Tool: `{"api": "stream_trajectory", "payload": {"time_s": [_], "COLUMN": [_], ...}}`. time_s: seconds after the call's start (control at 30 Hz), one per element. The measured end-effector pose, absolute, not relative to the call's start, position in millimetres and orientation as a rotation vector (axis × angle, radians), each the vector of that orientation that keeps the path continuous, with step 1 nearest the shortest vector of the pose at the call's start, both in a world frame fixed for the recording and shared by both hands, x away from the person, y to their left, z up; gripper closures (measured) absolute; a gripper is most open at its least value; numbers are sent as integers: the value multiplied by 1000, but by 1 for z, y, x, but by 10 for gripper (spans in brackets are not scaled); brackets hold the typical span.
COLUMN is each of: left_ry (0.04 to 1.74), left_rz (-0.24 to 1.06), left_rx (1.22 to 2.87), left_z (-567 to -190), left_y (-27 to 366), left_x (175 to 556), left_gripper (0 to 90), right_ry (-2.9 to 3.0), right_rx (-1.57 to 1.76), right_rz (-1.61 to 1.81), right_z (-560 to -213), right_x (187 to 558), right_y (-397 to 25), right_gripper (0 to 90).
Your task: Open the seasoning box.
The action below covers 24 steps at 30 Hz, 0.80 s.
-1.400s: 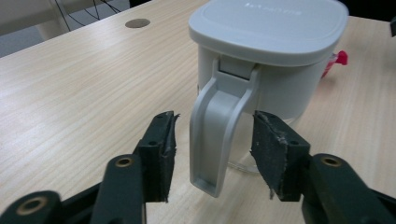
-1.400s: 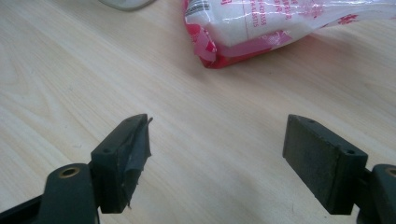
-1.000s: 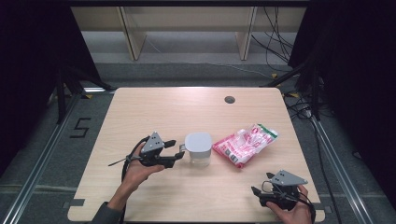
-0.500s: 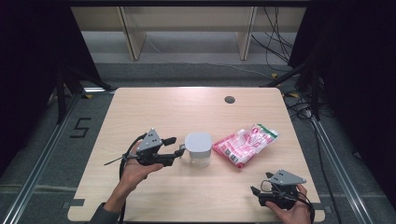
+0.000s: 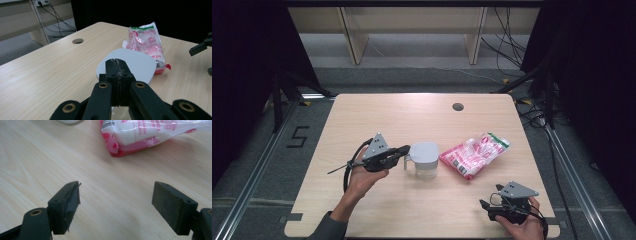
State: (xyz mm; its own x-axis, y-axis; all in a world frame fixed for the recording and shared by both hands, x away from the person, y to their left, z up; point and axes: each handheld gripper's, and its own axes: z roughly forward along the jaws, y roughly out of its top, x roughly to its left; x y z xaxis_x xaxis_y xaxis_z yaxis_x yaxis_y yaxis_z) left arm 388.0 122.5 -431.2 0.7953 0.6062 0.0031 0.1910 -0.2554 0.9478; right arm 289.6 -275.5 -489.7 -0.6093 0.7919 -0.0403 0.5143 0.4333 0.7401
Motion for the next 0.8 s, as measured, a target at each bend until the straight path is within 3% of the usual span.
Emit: {"api": "stream_trajectory", "payload": {"time_s": [0.63, 0.73, 0.8], "left_ry": [630, 634, 638], "left_rz": [434, 442, 430], "left_rx": [1862, 1862, 1857], "left_z": [-443, -443, -443], "left_y": [115, 117, 117], "left_x": [399, 398, 399], "left_gripper": [879, 879, 879], "right_ry": [2220, 2215, 2211], "right_rx": [1057, 1052, 1021], "right_rz": [1070, 1087, 1117], "right_z": [-485, -482, -480], "right_x": [296, 297, 297], "right_y": [-265, -261, -257], "right_gripper": [190, 237, 342]}}
